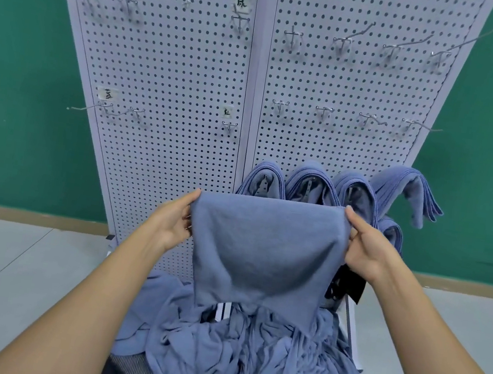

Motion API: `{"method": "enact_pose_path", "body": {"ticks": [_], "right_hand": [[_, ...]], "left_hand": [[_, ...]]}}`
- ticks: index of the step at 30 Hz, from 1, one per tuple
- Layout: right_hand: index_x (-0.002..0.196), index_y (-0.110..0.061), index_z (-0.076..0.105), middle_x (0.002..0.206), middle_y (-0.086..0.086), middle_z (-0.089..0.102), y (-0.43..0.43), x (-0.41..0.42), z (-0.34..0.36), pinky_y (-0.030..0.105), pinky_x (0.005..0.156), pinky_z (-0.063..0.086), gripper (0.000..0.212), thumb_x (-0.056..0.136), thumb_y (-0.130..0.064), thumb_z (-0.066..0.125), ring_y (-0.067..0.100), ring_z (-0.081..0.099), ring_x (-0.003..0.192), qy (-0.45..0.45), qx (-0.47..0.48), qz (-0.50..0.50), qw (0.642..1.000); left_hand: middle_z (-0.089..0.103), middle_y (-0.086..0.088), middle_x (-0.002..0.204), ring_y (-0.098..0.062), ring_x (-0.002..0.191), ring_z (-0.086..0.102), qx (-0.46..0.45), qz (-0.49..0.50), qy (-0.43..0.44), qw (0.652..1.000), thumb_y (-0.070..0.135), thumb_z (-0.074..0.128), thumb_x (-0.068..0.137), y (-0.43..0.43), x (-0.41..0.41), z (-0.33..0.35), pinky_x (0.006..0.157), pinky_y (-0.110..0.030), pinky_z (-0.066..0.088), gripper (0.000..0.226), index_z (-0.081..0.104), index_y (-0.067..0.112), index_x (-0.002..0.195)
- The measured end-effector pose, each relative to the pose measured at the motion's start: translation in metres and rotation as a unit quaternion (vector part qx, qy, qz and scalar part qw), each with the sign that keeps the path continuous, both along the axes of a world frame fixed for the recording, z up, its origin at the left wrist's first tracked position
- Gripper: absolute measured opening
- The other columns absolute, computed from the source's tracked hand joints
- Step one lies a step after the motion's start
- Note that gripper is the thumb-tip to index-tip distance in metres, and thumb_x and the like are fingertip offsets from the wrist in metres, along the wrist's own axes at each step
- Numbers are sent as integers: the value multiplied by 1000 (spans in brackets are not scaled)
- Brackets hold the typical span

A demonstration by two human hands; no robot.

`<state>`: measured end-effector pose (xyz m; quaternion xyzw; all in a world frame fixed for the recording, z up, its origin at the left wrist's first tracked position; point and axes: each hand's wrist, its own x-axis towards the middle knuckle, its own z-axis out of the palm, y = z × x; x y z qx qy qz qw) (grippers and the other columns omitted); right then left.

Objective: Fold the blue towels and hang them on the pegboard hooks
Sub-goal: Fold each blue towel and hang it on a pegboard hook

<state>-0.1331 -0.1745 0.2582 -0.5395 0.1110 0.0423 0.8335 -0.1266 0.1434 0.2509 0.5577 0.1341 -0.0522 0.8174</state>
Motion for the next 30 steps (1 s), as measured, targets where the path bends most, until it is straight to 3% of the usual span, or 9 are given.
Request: {"method": "enact_pose_path", "body": {"ticks": [3, 7, 12, 16, 21, 27, 30], "right_hand": [[100, -13, 65, 72, -2, 71, -6, -1, -3, 30, 69, 49, 19, 94, -29, 57, 15, 63, 78, -9, -39, -25, 999], [103, -11, 65, 86, 2, 70, -14, -1, -6, 24, 69, 52, 14, 92, -18, 61, 12, 64, 78, -20, -72, -69, 995], [100, -8, 64, 62, -7, 70, -20, 0, -7, 15, 52, 51, 12, 88, -11, 65, 1, 63, 53, -23, -86, -86, 992], [112, -7, 60, 78, 0, 65, -20, 2, -9, 21, 64, 52, 29, 85, -11, 69, 9, 58, 67, -39, -105, -91, 989], [101, -16, 66, 78, -3, 59, -20, 1, -8, 17, 59, 45, 14, 88, -12, 67, 9, 48, 66, -40, -162, -92, 982], [108, -14, 68, 86, -2, 61, -22, 0, -9, 21, 72, 44, 21, 87, -11, 67, 11, 49, 77, -48, -181, -77, 979], [110, -12, 66, 84, -2, 63, -20, -2, -7, 17, 68, 46, 26, 86, -4, 67, 8, 55, 74, -72, -202, -55, 975]], "left_hand": [[68, -2, 90, -15, 79, 63, 12, 17, -13, 1000, 21, 61, 93, 3, 2, 0, 66, -26, 50, 13, 64, 10, 98], [67, -4, 86, -14, 75, 64, 21, 38, -34, 998, 12, 63, 90, 3, 1, 1, 64, -24, 51, 4, 64, 8, 92], [67, -8, 94, -15, 81, 64, 4, 40, -41, 998, 4, 64, 88, 3, 3, 1, 69, -24, 54, 22, 60, 2, 110], [64, -4, 88, -12, 73, 59, 4, 31, -42, 999, 0, 62, 88, 6, 6, 2, 63, -23, 52, 16, 58, 11, 99], [64, -4, 84, -11, 69, 56, 19, 17, -47, 999, -4, 59, 88, 9, 3, 3, 56, -18, 52, 22, 62, 14, 100], [68, -6, 89, -12, 72, 58, 46, -7, -48, 998, -4, 57, 88, 11, 1, 3, 59, -19, 53, 25, 67, 11, 105], [68, -4, 83, -9, 67, 58, 76, 8, -55, 996, -3, 62, 86, 12, 1, 3, 60, -18, 52, 22, 70, 11, 102]]}}
